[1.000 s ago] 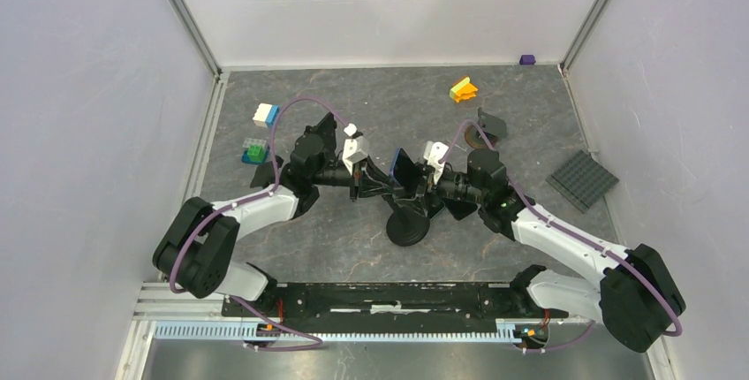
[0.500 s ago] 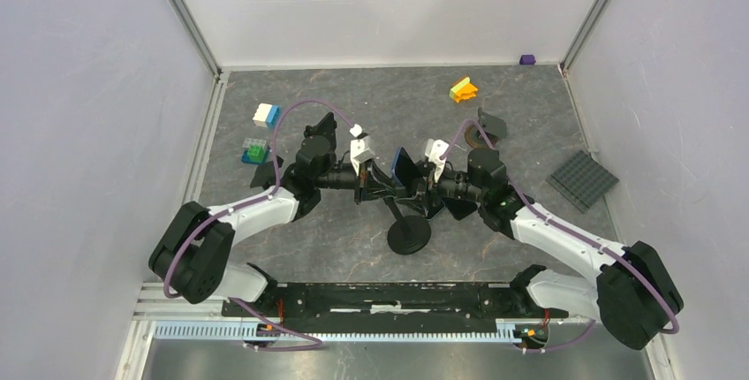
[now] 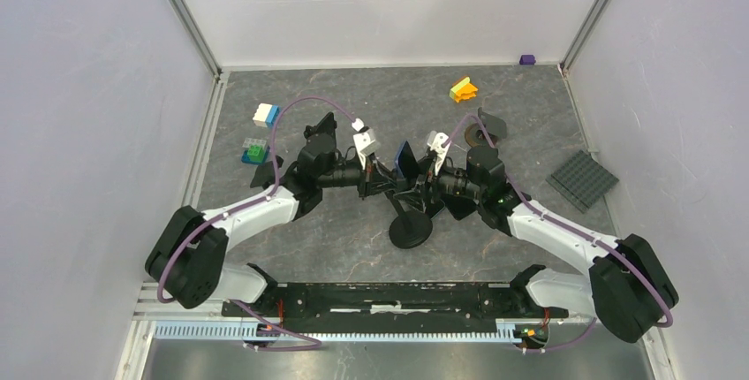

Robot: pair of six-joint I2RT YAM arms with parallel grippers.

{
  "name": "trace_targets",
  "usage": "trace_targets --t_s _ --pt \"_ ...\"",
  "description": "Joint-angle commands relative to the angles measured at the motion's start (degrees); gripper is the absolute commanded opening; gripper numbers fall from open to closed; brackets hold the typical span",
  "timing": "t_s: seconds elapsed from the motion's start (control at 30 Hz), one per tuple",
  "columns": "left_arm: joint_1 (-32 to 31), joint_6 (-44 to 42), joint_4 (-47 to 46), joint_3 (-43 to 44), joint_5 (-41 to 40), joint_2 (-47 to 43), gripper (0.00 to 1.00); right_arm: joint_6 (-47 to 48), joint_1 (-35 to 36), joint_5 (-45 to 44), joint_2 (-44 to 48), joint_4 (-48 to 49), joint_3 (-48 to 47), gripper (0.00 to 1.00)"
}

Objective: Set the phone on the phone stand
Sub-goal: Install the phone on the phone stand.

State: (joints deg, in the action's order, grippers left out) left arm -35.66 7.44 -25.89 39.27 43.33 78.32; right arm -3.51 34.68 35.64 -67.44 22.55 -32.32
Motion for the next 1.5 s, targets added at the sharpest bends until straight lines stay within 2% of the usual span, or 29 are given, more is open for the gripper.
trace_targets --t_s 0.0,0.3,0.93,1.47 --pt "-1.4 -1.2 1.1 5.2 -14.1 0.1 0.02 -2.3 3.6 11.5 0.9 8.1 -2.7 0.00" --pt "-5.0 -4.2 11.2 10.5 -21.8 1.1 0.02 -3.0 4.3 16.9 0.8 9.8 -3.9 0.00" --pt "-9.4 -7.0 19.7 15.9 -33.0 4.4 0.02 -6.2 7.3 23.3 0.9 13.7 -4.7 0.00" --pt "-11.1 -7.4 23.2 18.6 -36.3 8.3 0.02 1.4 9.4 23.6 3.1 3.6 -9.4 0.00"
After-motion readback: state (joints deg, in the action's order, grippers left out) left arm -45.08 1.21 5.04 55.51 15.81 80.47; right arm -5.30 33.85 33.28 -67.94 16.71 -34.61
